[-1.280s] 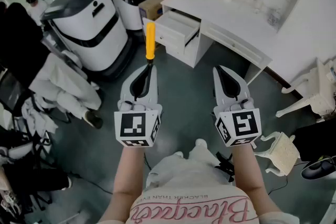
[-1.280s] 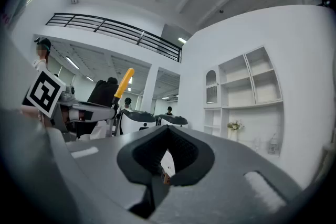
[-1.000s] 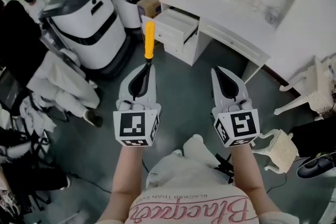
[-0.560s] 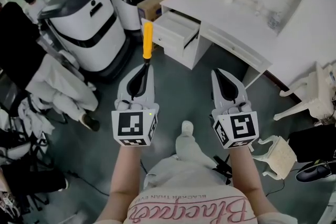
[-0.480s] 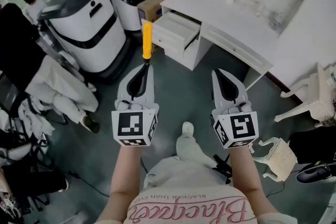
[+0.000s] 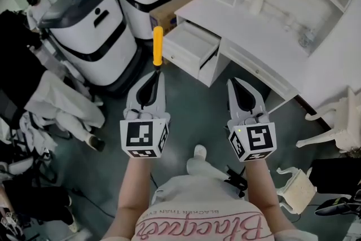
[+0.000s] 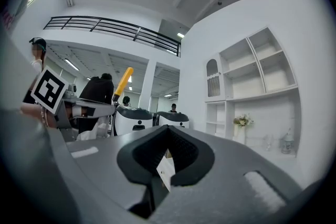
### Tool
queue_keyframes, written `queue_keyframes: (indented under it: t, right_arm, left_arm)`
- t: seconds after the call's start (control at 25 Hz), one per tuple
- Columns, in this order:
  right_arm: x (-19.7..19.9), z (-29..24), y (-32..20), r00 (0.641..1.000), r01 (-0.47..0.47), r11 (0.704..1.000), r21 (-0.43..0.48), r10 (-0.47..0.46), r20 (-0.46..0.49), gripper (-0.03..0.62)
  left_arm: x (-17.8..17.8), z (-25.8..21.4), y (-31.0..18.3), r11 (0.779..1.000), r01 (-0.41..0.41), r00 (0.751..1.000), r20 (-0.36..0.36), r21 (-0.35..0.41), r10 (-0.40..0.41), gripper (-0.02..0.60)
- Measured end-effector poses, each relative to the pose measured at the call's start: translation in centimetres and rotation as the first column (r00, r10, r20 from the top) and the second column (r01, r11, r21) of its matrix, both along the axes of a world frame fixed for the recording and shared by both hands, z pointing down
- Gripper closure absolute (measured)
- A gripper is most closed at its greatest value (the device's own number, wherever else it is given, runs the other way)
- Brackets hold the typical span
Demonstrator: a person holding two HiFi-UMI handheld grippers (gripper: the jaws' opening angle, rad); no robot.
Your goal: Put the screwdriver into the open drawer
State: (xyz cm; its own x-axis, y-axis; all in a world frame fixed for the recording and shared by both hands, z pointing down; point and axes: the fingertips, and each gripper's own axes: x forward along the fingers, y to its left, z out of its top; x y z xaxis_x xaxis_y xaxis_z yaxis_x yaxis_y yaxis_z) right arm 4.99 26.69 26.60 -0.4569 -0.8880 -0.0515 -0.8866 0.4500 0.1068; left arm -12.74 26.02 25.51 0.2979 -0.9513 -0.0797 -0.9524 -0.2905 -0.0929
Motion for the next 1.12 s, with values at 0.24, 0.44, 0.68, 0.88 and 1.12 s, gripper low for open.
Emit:
queue_keyframes:
  t: [0.24, 0.44, 0.68, 0.88, 1.12]
  right_arm:
    - [1.1, 0.2, -6.5, 0.999, 0.041, 0.999, -0.014, -0.041, 0.006, 0.594]
    - [2.1, 0.0, -10.9, 0.998, 0.065, 0.998, -0.011, -0.065, 0.003, 0.594]
    - [3.1, 0.4, -13.8, 0.997, 0.075, 0.997, -0.029, -0.074, 0.014, 0.594]
    - [3.2, 0.8, -15.3, 0.997, 0.08, 0.996, -0.039, -0.079, 0.022, 0.594]
    - [3.9, 1.8, -17.3, 0.998, 0.054, 0.997, -0.06, -0.053, 0.026, 0.594]
  left_arm:
    - [1.2, -0.1, -5.7, 0.999, 0.039, 0.999, 0.004, -0.009, -0.039, 0.552]
    - [2.1, 0.0, -9.3, 0.998, 0.069, 0.998, -0.001, -0.011, -0.069, 0.552]
    - [3.1, 0.5, -11.9, 0.996, 0.081, 0.997, 0.002, -0.034, -0.081, 0.552]
    - [3.1, 0.7, -13.6, 0.996, 0.075, 0.997, -0.001, -0.052, -0.075, 0.552]
    - [3.3, 1.7, -16.5, 0.995, 0.06, 0.998, -0.009, -0.079, -0.061, 0.552]
